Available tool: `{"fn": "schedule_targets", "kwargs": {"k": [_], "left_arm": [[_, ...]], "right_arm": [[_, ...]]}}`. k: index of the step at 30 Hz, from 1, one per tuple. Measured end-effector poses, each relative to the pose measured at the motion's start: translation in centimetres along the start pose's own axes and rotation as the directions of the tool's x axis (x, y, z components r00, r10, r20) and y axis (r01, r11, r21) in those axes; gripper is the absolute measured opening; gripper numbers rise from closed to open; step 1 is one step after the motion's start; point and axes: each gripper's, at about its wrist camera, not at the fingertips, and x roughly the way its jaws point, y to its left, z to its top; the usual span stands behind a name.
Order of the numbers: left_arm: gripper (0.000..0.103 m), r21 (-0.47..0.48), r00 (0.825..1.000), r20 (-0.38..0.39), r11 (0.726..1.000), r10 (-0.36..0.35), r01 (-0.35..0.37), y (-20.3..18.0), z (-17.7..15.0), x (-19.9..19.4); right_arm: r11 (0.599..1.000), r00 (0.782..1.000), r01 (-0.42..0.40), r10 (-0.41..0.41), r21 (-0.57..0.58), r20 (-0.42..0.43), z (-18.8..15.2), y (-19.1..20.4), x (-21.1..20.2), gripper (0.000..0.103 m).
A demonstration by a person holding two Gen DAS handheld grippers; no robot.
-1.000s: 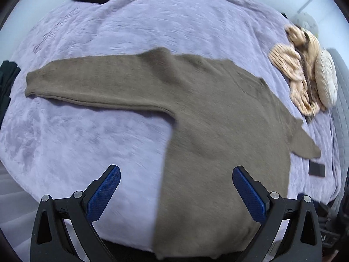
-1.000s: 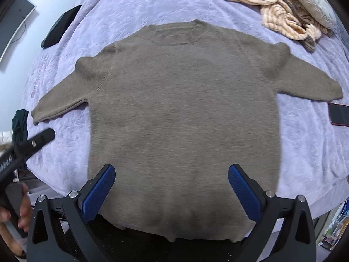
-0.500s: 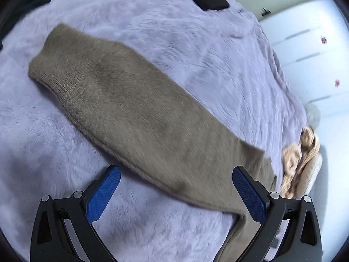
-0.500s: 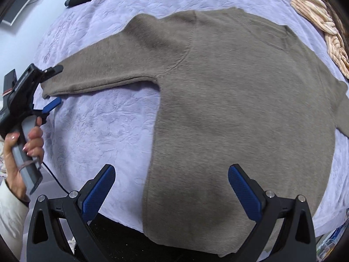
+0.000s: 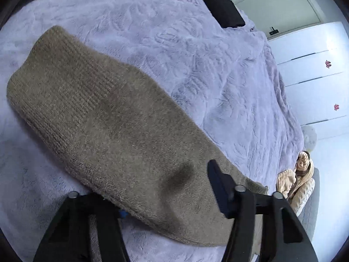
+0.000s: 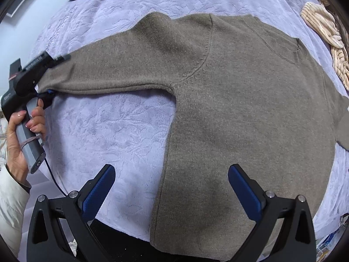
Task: Fold small clothes
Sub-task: 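Grasp the brown sweater's sleeve cuff with the left tool, then fold the held sleeve across the sweater chest with the left tool, release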
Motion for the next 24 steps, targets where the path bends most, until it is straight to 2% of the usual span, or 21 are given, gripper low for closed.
{"fn": "schedule_targets", "kwargs": {"k": [1,2,3,7,10,14,18,22,24], "left_arm": [[0.041,-0.007,1.0,0.012,1.0,0.014,-0.014,0.2,-0.1,-0.2],[0.029,0.007,1.0,0.022,1.0,0.022,-0.022,0.2,-0.1,-0.4],[0.026,0.028,0.999,0.03,0.999,0.029,-0.03,0.1,-0.1,-0.8],[0.026,0.171,0.995,0.082,0.983,0.054,-0.067,-2.8,-1.2,-2.6],[0.026,0.283,0.995,0.098,0.958,0.028,-0.054,-6.9,-2.6,-3.6],[0.026,0.424,0.995,0.081,0.906,-0.053,0.013,-14.0,-5.6,-3.8],[0.026,0.526,0.992,0.019,0.845,-0.125,0.097,-22.2,-10.0,-2.4],[0.026,0.627,0.989,-0.033,0.768,-0.144,0.133,-29.2,-16.2,0.5],[0.026,0.65,0.988,-0.074,0.745,-0.135,0.15,-31.5,-19.2,2.4]], "right_arm": [[1.0,1.0,0.003,-0.003,0.001,0.005,0.2,-0.1,-0.1,0.103],[1.0,1.0,0.005,-0.005,0.005,0.01,0.3,-0.2,-0.2,0.103],[1.0,1.0,0.004,-0.004,0.01,0.012,0.4,-0.3,-0.3,0.103],[0.999,1.0,-0.003,0.002,0.039,0.02,0.6,-1.4,-0.5,0.103],[0.998,1.0,-0.006,0.004,0.07,0.028,0.4,-2.9,-0.7,0.103],[0.992,0.999,-0.025,0.02,0.121,0.043,0.1,-6.0,-1.0,0.103],[0.987,0.997,-0.039,0.028,0.157,0.072,-0.5,-10.0,-1.8,0.103],[0.979,0.996,-0.031,0.015,0.2,0.085,-0.8,-15.6,-2.5,0.103],[0.976,0.996,-0.018,-0.002,0.217,0.092,-1.1,-18.1,-2.9,0.103]]}}
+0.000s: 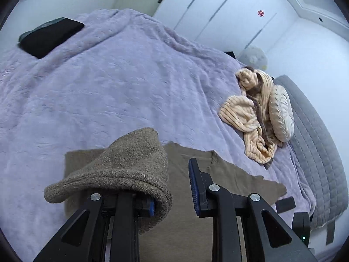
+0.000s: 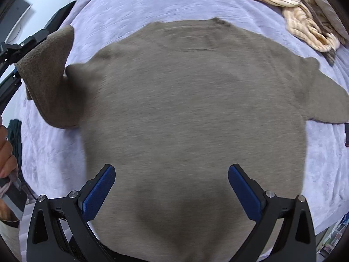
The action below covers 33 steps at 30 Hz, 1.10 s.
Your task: Fold small clothes
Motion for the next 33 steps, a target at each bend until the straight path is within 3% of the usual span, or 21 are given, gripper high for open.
{"fn": "schedule_targets", "kwargs": {"k": [5,12,13,15,18,20,21,23,25,27,29,33], "left_arm": [[0.026,0.072,0.992,-0.122,0.997,-0.029,0.038,-6.5,-3.3,6.4],[0.027,0.199,0.963,-0.261,0.98,0.061,-0.008,-11.2,-9.2,14.3],[0.031,0.222,0.956,-0.276,0.975,0.094,-0.032,-11.6,-9.9,15.2],[0.059,0.252,0.944,-0.287,0.964,0.16,-0.087,-11.7,-10.7,16.2],[0.059,0.25,0.947,-0.272,0.963,0.17,-0.101,-11.6,-10.8,15.2],[0.063,0.248,0.949,-0.263,0.963,0.175,-0.108,-11.4,-10.4,14.0],[0.077,0.249,0.949,-0.253,0.961,0.186,-0.122,-11.2,-10.2,12.9],[0.088,0.237,0.956,-0.216,0.961,0.198,-0.146,-10.4,-9.7,10.4],[0.088,0.22,0.959,-0.201,0.963,0.2,-0.154,-9.3,-9.2,8.4],[0.088,0.194,0.954,-0.165,0.957,0.249,-0.216,-7.4,-9.1,5.8],[0.088,0.158,0.938,-0.139,0.942,0.318,-0.295,-5.2,-9.0,4.1],[0.088,0.085,0.869,-0.151,0.882,0.471,-0.463,0.9,-10.1,2.1]], "right_arm": [[0.998,0.999,0.048,-0.048,0.05,0.015,0.8,-7.1,-0.7,0.103],[0.99,0.997,0.073,-0.072,0.118,-0.011,0.2,-14.6,0.6,0.103],[0.989,0.997,0.074,-0.073,0.126,-0.018,0.2,-15.4,0.9,0.103],[0.988,0.997,0.07,-0.067,0.14,-0.027,0.1,-16.5,1.4,0.103],[0.987,0.997,0.073,-0.07,0.143,-0.027,0.4,-17.5,1.6,0.103],[0.989,0.998,0.07,-0.068,0.132,-0.016,0.9,-17.5,1.5,0.103],[0.99,0.998,0.069,-0.068,0.122,-0.011,1.2,-17.3,1.3,0.103],[0.994,0.998,0.061,-0.062,0.087,0.011,2.4,-16.6,1.1,0.103],[0.998,0.998,0.054,-0.056,0.035,0.041,3.4,-15.0,0.6,0.103],[0.998,0.996,0.048,-0.046,-0.03,0.073,4.5,-12.6,0.2,0.103],[0.994,0.994,0.037,-0.026,-0.106,0.11,5.9,-9.8,-0.1,0.103],[0.961,0.989,0.019,0.021,-0.277,0.143,7.7,-3.4,0.3,0.103]]}}
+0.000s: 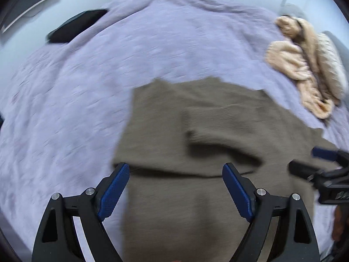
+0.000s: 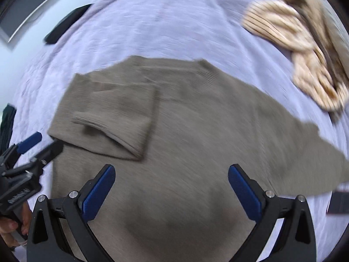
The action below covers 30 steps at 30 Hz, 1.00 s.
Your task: Fold small clothes
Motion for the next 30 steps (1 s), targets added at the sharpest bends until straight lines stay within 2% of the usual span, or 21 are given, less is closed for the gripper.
{"fn": "schedule_targets", "kwargs": {"k": [3,5,8,9,11,12,13,16,21,24,28,30], "left_arm": [[0.088,-0.049,0.997,-0.038,0.996,0.071,-0.073,3.4,-0.9,1.7],[0.088,-0.076,0.995,-0.054,0.993,0.084,-0.088,4.6,-1.2,2.7],[0.088,-0.089,0.994,-0.06,0.992,0.089,-0.094,5.3,-1.3,3.9],[0.088,-0.092,0.994,-0.063,0.991,0.089,-0.095,5.3,-1.2,4.4],[0.088,-0.105,0.993,-0.073,0.99,0.09,-0.097,5.4,-1.0,5.2],[0.088,-0.118,0.993,-0.076,0.988,0.092,-0.101,5.4,-0.9,5.5],[0.088,-0.127,0.992,-0.077,0.986,0.103,-0.112,5.3,-0.8,5.7],[0.088,-0.148,0.987,-0.076,0.977,0.145,-0.155,5.5,-0.6,6.0],[0.088,-0.143,0.982,-0.07,0.973,0.173,-0.182,5.2,-0.6,6.2],[0.088,-0.14,0.978,-0.069,0.969,0.197,-0.205,5.0,-0.7,6.2],[0.088,-0.123,0.975,-0.075,0.968,0.211,-0.219,4.5,-1.2,6.4],[0.088,-0.11,0.973,-0.072,0.968,0.22,-0.227,4.2,-1.2,6.7]], "right_arm": [[0.99,1.0,0.005,-0.002,-0.144,0.022,1.7,5.0,1.4,0.103],[0.965,0.998,0.057,-0.052,-0.255,0.026,2.3,7.7,2.9,0.101],[0.928,0.993,0.12,-0.12,-0.353,0.024,2.6,10.4,5.1,0.093],[0.913,0.988,0.15,-0.153,-0.38,0.023,2.9,11.1,6.1,0.087],[0.896,0.982,0.175,-0.188,-0.409,0.009,2.9,11.4,7.1,0.064],[0.896,0.982,0.162,-0.186,-0.413,-0.017,3.2,11.4,7.7,0.031],[0.904,0.985,0.143,-0.171,-0.402,-0.036,3.5,11.1,7.9,0.018],[0.964,0.995,0.093,-0.098,-0.25,-0.007,4.6,8.3,6.0,0.011],[0.998,0.991,0.069,-0.07,0.01,0.116,4.6,0.0,1.0,0.01],[0.99,0.988,0.054,-0.072,0.133,0.135,3.2,-5.2,0.5,0.009],[0.956,0.994,0.055,-0.079,0.288,0.073,0.2,-11.5,3.0,0.01],[0.925,0.999,-0.018,0.006,0.378,0.034,-1.3,-14.3,5.3,0.01]]}}
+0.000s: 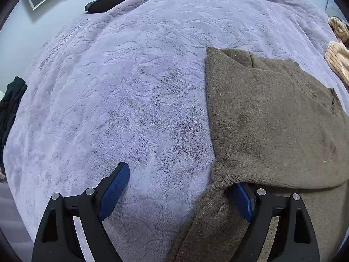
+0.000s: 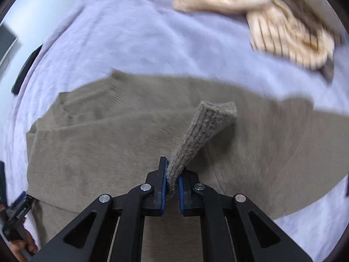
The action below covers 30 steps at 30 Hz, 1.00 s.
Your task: Fold small clothes
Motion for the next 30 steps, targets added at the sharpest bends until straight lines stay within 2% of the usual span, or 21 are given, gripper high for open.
{"fn": "schedule_targets", "kwargs": {"k": [2,4,9,11,15,20,23,25,27,29,30], "left_arm": [[0.088,0.001,1.0,0.0,1.0,0.004,-0.004,0.0,0.0,0.0],[0.088,-0.008,1.0,-0.005,1.0,0.0,0.0,-0.1,-0.1,0.0],[0.088,-0.06,1.0,-0.003,0.998,-0.016,0.016,0.6,-0.1,-0.4],[0.088,-0.105,0.999,-0.013,0.994,-0.033,0.031,1.0,-0.2,-0.2],[0.088,-0.201,0.996,-0.028,0.977,-0.081,0.074,2.4,-0.3,0.5],[0.088,-0.204,0.994,-0.032,0.974,-0.104,0.095,2.9,0.0,0.0],[0.088,-0.216,0.996,-0.002,0.973,-0.084,0.082,3.8,0.2,-0.6],[0.088,-0.208,0.998,-0.019,0.976,-0.067,0.062,3.6,-0.4,-0.2],[0.088,-0.2,0.996,-0.047,0.978,-0.078,0.067,3.9,-1.0,0.0],[0.088,-0.183,0.995,-0.053,0.98,-0.089,0.078,4.5,-1.3,-0.6],[0.088,-0.172,0.993,-0.059,0.981,-0.098,0.087,4.9,-1.4,-1.0]], "right_arm": [[0.996,0.998,-0.067,0.068,0.06,-0.009,-0.1,-1.5,0.7,0.01],[0.99,0.995,-0.101,0.102,0.099,-0.006,0.1,-2.2,0.8,0.01],[0.974,0.982,-0.186,0.186,0.132,0.012,0.7,-2.9,-0.9,0.01],[0.97,0.978,-0.207,0.205,0.124,0.026,0.6,-2.4,-1.4,0.012],[0.97,0.977,-0.201,0.209,0.14,-0.045,-0.2,-3.0,0.7,0.013],[0.928,0.956,-0.273,0.292,0.255,-0.037,-1.7,-4.4,0.2,0.019],[0.935,0.952,-0.299,0.307,0.19,-0.01,-1.2,-3.1,-1.0,0.021],[0.945,0.955,-0.29,0.296,0.152,-0.017,-1.1,-2.2,-0.9,0.021],[0.963,0.969,-0.22,0.234,0.156,-0.078,-1.4,-2.4,0.3,0.02],[0.952,0.967,-0.224,0.244,0.207,-0.078,-2.2,-3.5,0.5,0.021],[0.949,0.968,-0.221,0.242,0.223,-0.071,-2.4,-3.9,0.1,0.025]]}}
